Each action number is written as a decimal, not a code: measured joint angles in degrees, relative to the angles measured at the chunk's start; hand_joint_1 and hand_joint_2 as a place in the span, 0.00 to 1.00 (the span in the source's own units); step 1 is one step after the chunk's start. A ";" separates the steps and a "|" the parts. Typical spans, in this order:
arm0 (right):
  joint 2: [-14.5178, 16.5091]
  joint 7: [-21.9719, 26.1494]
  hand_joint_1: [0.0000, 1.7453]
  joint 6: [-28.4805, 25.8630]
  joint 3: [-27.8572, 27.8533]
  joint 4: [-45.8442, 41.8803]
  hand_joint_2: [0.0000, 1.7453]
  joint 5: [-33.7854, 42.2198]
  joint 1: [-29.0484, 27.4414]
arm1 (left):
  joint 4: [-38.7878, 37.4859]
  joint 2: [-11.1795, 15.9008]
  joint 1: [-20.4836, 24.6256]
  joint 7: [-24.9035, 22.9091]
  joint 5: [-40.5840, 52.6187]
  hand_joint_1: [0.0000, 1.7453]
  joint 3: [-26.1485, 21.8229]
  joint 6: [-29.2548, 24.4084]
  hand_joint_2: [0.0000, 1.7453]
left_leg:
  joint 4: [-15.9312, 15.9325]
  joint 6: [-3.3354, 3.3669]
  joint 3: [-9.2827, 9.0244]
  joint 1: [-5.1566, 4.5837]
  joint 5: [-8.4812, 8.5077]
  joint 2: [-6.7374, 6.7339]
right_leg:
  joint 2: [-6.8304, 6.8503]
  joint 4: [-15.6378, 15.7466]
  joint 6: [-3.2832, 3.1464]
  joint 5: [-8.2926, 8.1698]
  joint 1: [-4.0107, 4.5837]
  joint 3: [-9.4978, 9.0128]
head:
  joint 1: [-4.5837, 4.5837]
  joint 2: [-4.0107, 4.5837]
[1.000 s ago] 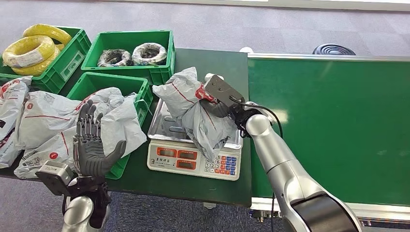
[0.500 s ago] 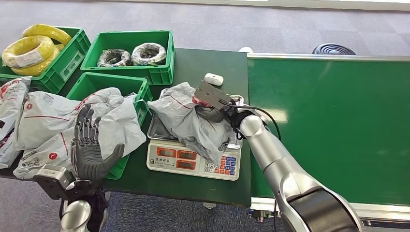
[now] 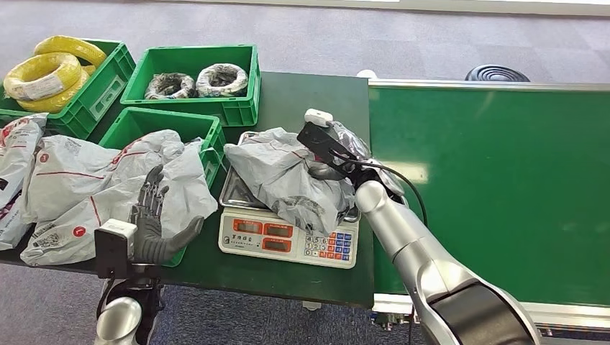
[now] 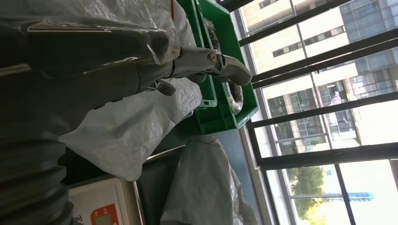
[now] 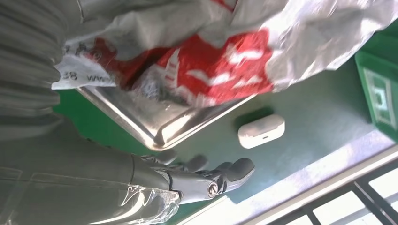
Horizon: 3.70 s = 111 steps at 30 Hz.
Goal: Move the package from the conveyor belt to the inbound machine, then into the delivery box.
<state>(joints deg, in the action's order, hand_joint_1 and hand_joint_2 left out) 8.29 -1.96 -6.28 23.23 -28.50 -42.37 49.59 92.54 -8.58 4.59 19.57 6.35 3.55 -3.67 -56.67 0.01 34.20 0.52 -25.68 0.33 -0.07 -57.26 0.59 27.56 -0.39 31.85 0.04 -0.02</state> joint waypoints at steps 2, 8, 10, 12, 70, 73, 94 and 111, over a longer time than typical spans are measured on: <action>-0.40 0.42 0.00 -1.96 -1.06 -0.87 1.00 -0.35 -0.51 | -1.39 0.22 1.46 -1.08 1.99 0.00 0.87 -0.53 1.00 | 0.00 0.00 0.00 0.00 0.00 -0.01 | -0.01 0.00 0.00 0.00 0.00 0.01 | -0.01 0.00; -2.55 7.80 0.00 -12.61 -7.96 -13.40 1.00 -0.19 -7.51 | -10.88 1.16 12.08 -4.29 10.53 0.00 6.28 -5.83 1.00 | -0.06 0.01 0.00 0.02 0.04 0.31 | 0.27 0.02 0.00 -0.01 -0.01 -0.06 | -0.02 0.00; -3.60 10.16 0.00 -15.32 -10.83 -19.61 1.00 0.62 -10.91 | -14.37 1.20 16.05 -5.39 12.92 0.00 8.48 -6.62 1.00 | -0.07 0.02 0.01 0.02 0.04 0.32 | 0.28 0.02 0.01 -0.01 -0.04 -0.06 | -0.01 0.00; -4.91 12.38 0.00 -17.59 -13.66 -25.67 1.00 1.79 -14.52 | -18.08 1.08 19.81 -6.11 14.72 0.00 10.64 -6.83 1.00 | -0.09 0.03 0.03 0.01 0.03 0.32 | 0.27 0.03 0.02 -0.02 -0.08 -0.04 | -0.01 0.01; -4.09 24.39 0.00 -25.20 -35.35 -71.60 1.00 8.74 -45.25 | -40.40 2.08 48.80 -14.49 40.70 1.00 19.15 -29.02 1.00 | -0.06 0.04 0.08 -0.03 0.00 0.01 | -0.02 -0.01 0.05 -0.05 -0.03 0.00 | -0.02 0.00; -4.12 25.12 0.00 -25.55 -36.21 -71.59 1.00 9.98 -45.85 | -35.16 6.01 48.09 -16.51 46.39 1.00 14.84 -32.75 1.00 | 0.03 0.03 0.06 -0.01 0.00 -0.05 | -0.09 -0.02 0.02 -0.03 0.01 0.03 | -0.02 0.00; -3.92 24.47 0.00 -24.71 -37.26 -71.32 1.00 11.20 -47.39 | -50.06 19.78 42.47 -18.85 50.55 0.00 -14.10 -16.16 1.00 | 0.08 0.00 0.03 0.00 0.02 -0.07 | -0.07 -0.03 -0.02 0.01 -0.07 0.08 | 0.00 0.01; -5.31 25.52 0.00 -20.40 -40.11 -71.06 1.00 13.96 -47.54 | -51.35 20.73 41.40 -2.21 22.36 0.00 -12.81 15.59 1.00 | 0.09 -0.01 -0.07 -0.01 0.02 -0.02 | -0.05 -0.03 -0.02 0.01 -0.06 -0.04 | 0.00 0.01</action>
